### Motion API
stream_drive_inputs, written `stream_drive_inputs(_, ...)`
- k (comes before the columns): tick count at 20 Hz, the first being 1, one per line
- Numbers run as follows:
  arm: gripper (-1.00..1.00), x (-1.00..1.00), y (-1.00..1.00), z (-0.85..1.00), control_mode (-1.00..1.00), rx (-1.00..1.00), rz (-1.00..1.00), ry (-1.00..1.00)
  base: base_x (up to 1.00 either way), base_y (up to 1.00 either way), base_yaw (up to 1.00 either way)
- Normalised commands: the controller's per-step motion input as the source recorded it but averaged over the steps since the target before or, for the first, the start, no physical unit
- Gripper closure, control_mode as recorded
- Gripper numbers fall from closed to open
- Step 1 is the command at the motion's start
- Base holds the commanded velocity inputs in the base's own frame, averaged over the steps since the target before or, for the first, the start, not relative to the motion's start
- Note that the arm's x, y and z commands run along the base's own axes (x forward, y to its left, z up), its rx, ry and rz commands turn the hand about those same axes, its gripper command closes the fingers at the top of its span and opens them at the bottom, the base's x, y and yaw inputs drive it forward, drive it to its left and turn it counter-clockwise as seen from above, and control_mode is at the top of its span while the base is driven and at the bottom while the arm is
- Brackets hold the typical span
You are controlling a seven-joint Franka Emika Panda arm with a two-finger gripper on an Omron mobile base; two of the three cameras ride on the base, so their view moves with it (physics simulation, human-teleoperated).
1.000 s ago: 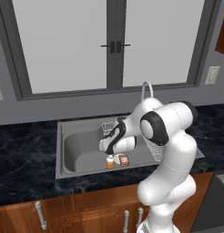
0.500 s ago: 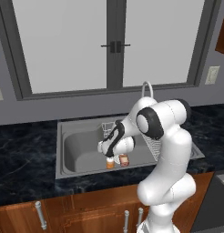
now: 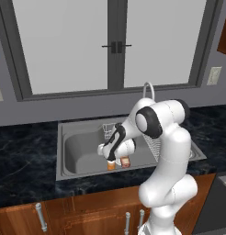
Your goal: Pick up the soap dispenser and bar soap from the sink, and place them back in the cabinet, and close the cabinet door.
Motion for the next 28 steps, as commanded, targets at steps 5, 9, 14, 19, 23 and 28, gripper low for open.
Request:
stream_drive_inputs(5,-1.00,0.00,0.00,0.00,-1.00,0.00,0.00,0.00,0.00,0.00,0.00)
stream_drive_inputs(9,-1.00,0.00,0.00,0.00,-1.00,0.00,0.00,0.00,0.00,0.00,0.00)
stream_drive_inputs(14,-1.00,0.00,0.00,0.00,-1.00,0.00,0.00,0.00,0.00,0.00,0.00)
stream_drive_inputs(19,-1.00,0.00,0.00,-0.04,-1.00,0.00,0.00,0.00,0.00,0.00,0.00)
stream_drive_inputs(23,-1.00,0.00,0.00,-0.09,-1.00,0.00,0.00,0.00,0.00,0.00,0.00)
stream_drive_inputs(28,-1.00,0.00,0.00,-0.17,-1.00,0.00,0.00,0.00,0.00,0.00,0.00)
